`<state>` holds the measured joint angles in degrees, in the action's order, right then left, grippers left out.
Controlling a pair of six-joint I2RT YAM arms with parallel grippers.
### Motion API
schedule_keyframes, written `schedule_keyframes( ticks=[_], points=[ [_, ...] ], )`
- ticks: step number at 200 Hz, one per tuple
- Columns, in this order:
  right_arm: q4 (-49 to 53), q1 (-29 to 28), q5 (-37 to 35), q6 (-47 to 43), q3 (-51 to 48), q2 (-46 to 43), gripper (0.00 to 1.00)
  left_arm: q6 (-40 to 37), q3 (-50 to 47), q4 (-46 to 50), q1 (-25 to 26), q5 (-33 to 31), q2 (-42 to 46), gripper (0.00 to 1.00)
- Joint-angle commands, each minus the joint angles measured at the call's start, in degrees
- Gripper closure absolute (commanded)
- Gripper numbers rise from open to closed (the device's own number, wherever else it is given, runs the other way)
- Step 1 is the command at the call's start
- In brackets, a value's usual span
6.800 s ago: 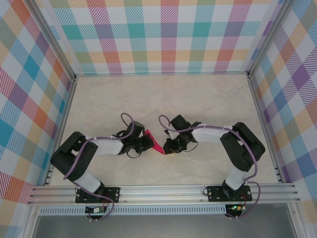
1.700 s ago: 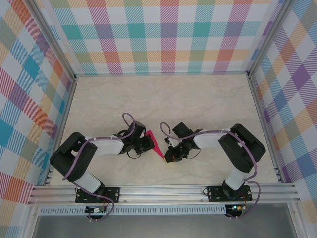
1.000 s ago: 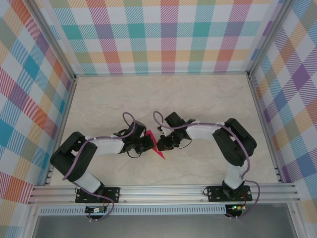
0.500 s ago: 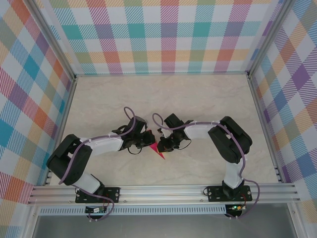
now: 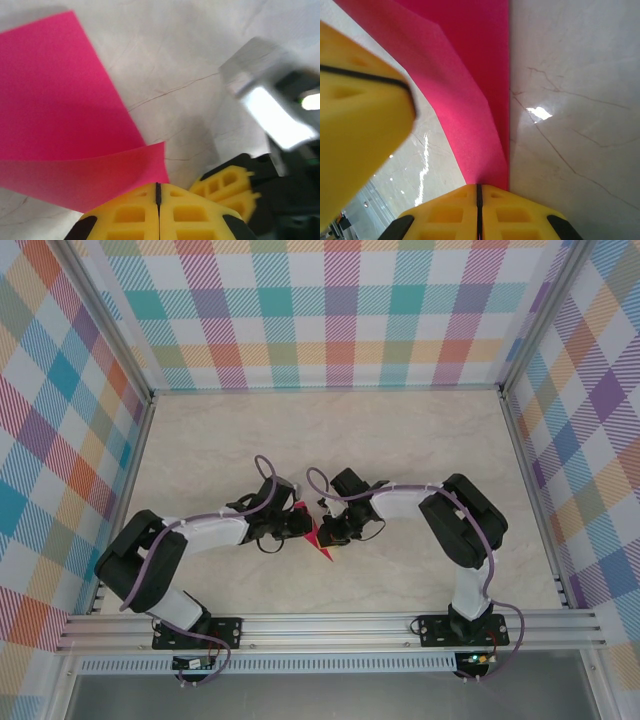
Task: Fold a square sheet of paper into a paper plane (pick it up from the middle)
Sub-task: Fold the wing for the fifth time at the center of the table.
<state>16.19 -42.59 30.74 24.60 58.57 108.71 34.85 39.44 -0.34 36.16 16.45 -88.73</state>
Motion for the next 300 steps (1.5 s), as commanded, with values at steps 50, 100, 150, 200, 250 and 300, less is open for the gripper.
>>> schedule_keyframes(
  ticks=[50, 100, 150, 200, 250, 300],
  points=[
    [7.4, 0.1, -3.8, -3.5, 0.1, 4.4, 0.91, -2.0, -1.1, 0.7, -1.1, -3.6, -4.5, 0.96],
    [9.7, 0.1, -6.7, -5.0, 0.0, 5.1, 0.91, -3.2, 0.0, 2.6, -3.2, -4.7, -5.5, 0.94],
    [9.8, 0.1, -8.1, -5.2, -0.4, 5.6, 0.92, -3.9, 1.5, 4.1, -7.5, -4.7, -6.7, 0.87],
    [10.0, 0.1, -7.8, -5.2, -0.1, 5.8, 0.92, -5.3, 2.6, 3.6, -11.8, -2.3, -7.1, 0.81],
    [10.3, 0.1, -7.8, -5.4, 0.1, 6.0, 0.92, -7.6, 4.5, 3.6, -14.2, -1.3, -8.1, 0.81],
    [10.2, 0.1, -7.8, -5.3, 0.1, 6.2, 0.93, -8.4, 4.1, 2.5, -16.2, -1.6, -8.4, 0.82]
  ],
)
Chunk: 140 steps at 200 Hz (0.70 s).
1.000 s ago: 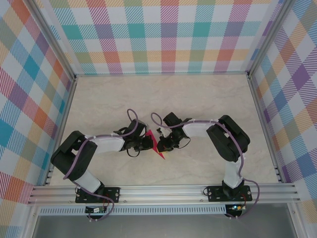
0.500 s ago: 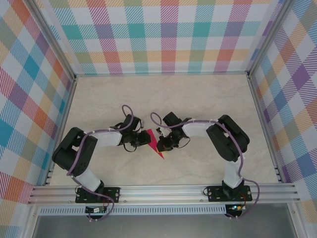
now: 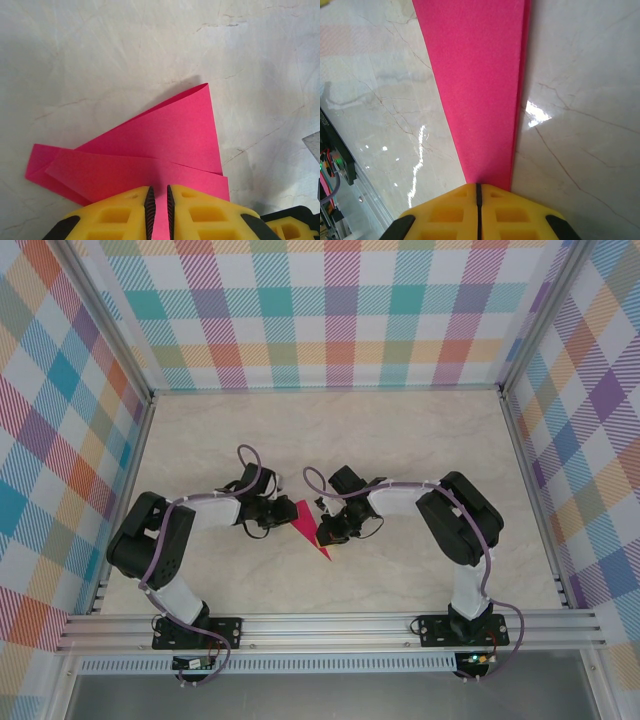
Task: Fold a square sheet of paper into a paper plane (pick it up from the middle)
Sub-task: Fold the wing for the fifth time at the center of the table.
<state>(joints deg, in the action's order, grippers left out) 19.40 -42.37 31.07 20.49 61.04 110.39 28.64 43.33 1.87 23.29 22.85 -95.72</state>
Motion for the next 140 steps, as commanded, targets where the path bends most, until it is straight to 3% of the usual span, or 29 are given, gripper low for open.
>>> schedule_keyframes(
  ticks=[1, 88, 140],
  points=[
    [7.1, -0.1, -8.1, -1.2, -2.4, 4.5, 0.93, -2.2, 0.1, 0.3, -3.3, -8.1, -1.4, 0.82],
    [6.8, -0.1, -8.7, -1.5, -4.2, 4.0, 0.93, -4.1, -0.7, -0.5, -9.4, -8.9, -1.3, 0.83],
    [6.8, -0.1, -8.4, -1.5, -3.8, 3.8, 0.93, -6.8, 2.8, 3.1, -10.2, -10.9, 2.6, 0.83]
  ],
)
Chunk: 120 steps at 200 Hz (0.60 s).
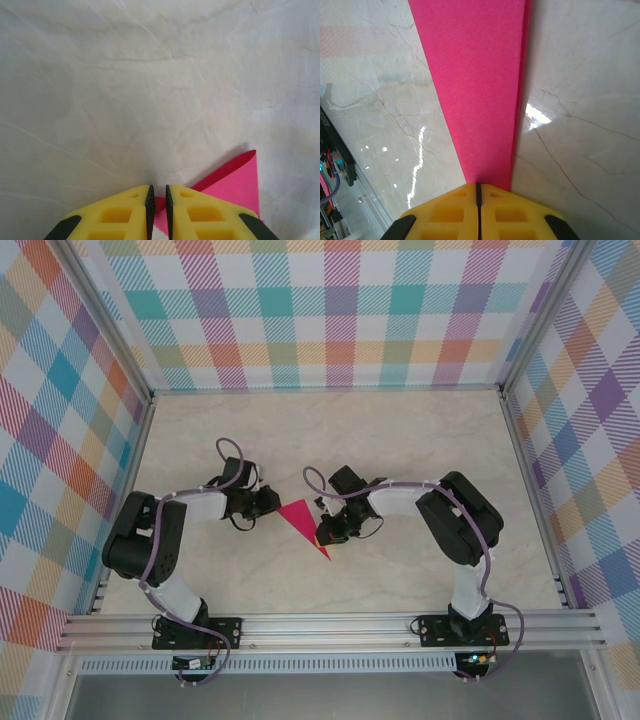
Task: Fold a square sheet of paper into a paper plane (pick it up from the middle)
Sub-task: Fold the wing for the fifth time at the center of the table.
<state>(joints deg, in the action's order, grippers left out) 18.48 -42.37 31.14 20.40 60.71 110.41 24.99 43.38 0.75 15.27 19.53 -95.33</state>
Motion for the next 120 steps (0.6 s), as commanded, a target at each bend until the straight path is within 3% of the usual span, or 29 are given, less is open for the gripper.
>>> schedule_keyframes(
  ticks=[1, 36, 69, 87, 99, 120],
  points=[
    [7.7, -0.1, -8.5, -1.3, -3.4, 3.8, 0.93, -3.3, 2.9, 4.3, -2.2, -7.4, 2.4, 0.83],
    [7.7, -0.1, -8.2, -1.2, -3.3, 3.7, 0.93, -0.7, 2.2, 4.5, -1.4, -2.1, 9.2, 0.80],
    [7.5, -0.1, -8.2, -0.9, -3.4, 3.9, 0.94, 5.6, -2.7, 0.7, 2.0, 0.3, 16.9, 0.68],
    [7.3, -0.1, -8.1, -0.8, -3.4, 3.9, 0.94, 7.7, -4.2, -0.7, 4.2, 1.5, 17.2, 0.66],
    [7.3, -0.1, -7.7, -0.9, -3.4, 3.8, 0.94, 8.5, -4.5, -1.3, 5.7, 1.4, 16.0, 0.67],
    [6.0, -0.1, -7.4, -0.6, -3.7, 2.5, 0.94, 8.0, -3.7, -3.7, 7.3, 4.0, 11.7, 0.83]
  ],
)
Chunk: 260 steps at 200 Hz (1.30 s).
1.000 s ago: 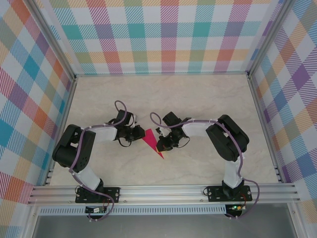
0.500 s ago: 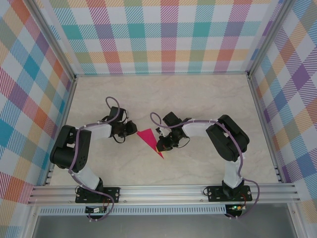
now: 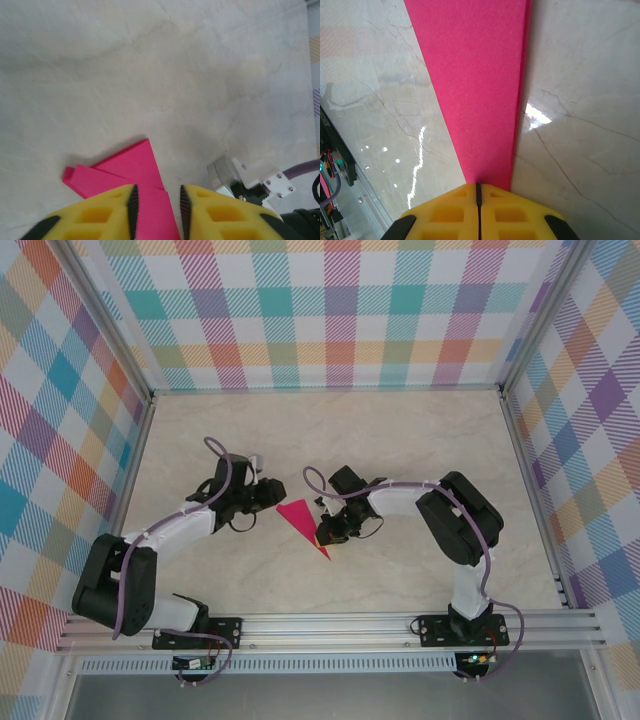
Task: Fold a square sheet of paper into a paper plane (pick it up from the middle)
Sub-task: Fold the wing for the fifth time at the center of the table.
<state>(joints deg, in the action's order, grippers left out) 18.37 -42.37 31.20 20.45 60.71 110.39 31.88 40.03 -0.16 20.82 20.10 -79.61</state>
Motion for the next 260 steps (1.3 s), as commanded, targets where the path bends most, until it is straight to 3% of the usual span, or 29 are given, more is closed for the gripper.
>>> schedule_keyframes(
  ticks=[1, 31, 71, 114, 151, 204, 260],
  points=[
    [6.0, -0.1, -7.5, -0.6, -3.8, 2.5, 0.94, 1.0, -0.3, -2.8, 1.8, 3.5, -4.3, 0.83],
    [3.5, -0.1, -7.6, 0.2, -3.5, 0.1, 0.94, 0.7, 2.8, -3.4, 2.4, 3.3, -10.6, 0.93],
    [2.2, 0.0, -6.4, 0.6, -1.7, -2.9, 0.93, 0.2, 2.7, -3.9, 2.6, 4.0, -16.6, 0.97],
    [0.7, -0.1, -3.3, 1.6, 3.0, -5.9, 0.92, -1.1, 1.9, -2.5, 2.7, 2.4, -17.0, 0.98],
    [-3.8, -0.4, -0.4, 6.0, 7.5, -0.4, 0.92, -1.8, 1.4, -1.9, 2.7, 0.9, -17.4, 0.99],
    [-0.5, -2.0, -0.6, 5.7, 16.3, 8.9, 0.92, -2.0, 1.2, -0.7, 2.7, -1.4, -18.3, 0.99],
    [-3.7, -1.5, -1.2, 6.2, 10.0, 7.8, 0.94, -1.6, 0.9, 1.6, 2.7, -4.5, -19.6, 1.00]
  ],
)
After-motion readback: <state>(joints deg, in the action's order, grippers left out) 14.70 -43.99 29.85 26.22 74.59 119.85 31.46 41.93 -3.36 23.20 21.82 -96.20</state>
